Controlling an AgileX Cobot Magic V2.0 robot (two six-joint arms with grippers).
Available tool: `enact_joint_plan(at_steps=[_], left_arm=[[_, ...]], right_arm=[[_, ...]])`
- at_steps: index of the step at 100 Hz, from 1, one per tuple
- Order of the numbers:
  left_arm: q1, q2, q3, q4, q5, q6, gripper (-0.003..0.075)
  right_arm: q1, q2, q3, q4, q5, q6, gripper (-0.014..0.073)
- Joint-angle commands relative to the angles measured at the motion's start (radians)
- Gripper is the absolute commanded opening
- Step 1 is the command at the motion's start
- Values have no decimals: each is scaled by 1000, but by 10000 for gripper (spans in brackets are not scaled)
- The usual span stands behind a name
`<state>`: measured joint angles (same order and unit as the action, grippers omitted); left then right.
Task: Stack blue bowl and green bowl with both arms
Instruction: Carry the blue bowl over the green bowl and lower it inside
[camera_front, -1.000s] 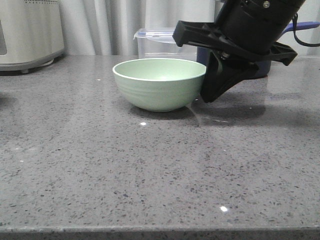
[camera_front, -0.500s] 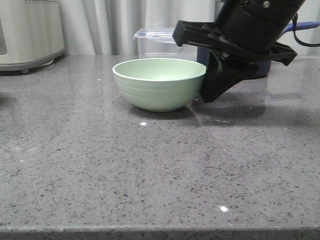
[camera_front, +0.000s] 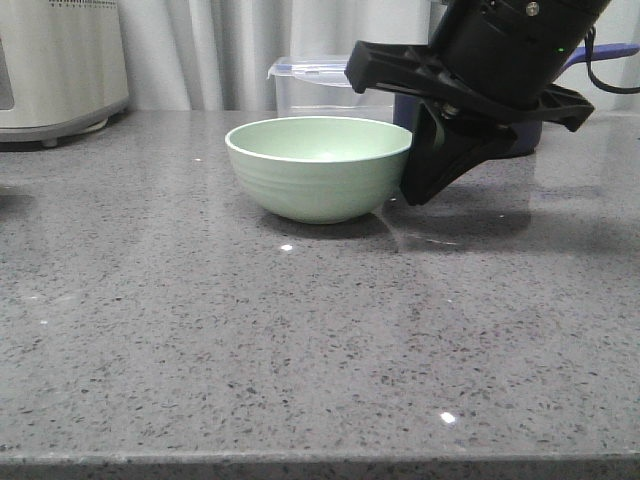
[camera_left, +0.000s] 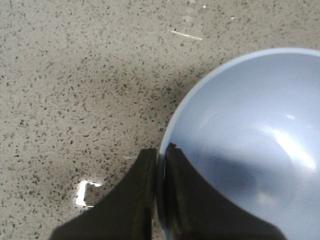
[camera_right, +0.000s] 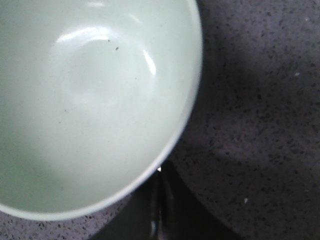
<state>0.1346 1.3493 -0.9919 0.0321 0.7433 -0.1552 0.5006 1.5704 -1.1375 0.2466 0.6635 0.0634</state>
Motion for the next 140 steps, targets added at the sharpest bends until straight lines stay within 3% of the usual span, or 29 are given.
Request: enact_joint_plan(at_steps=[1, 23, 89, 113, 140], left_arm=[[-2, -26, -55, -32, -23, 17, -20], [-53, 8, -214, -243, 96, 187, -20], [-461, 299, -734, -257, 311, 195, -20], [-575, 383, -816, -257, 325, 195, -20], [-610, 403, -823, -290, 323, 195, -20]], right_arm=[[-1, -35, -22, 14, -42, -14, -80], [-1, -35, -22, 14, -42, -14, -80], [-1, -35, -22, 14, -42, -14, -80], [-1, -35, -22, 14, -42, -14, -80], [-1, -35, -22, 14, -42, -14, -80]])
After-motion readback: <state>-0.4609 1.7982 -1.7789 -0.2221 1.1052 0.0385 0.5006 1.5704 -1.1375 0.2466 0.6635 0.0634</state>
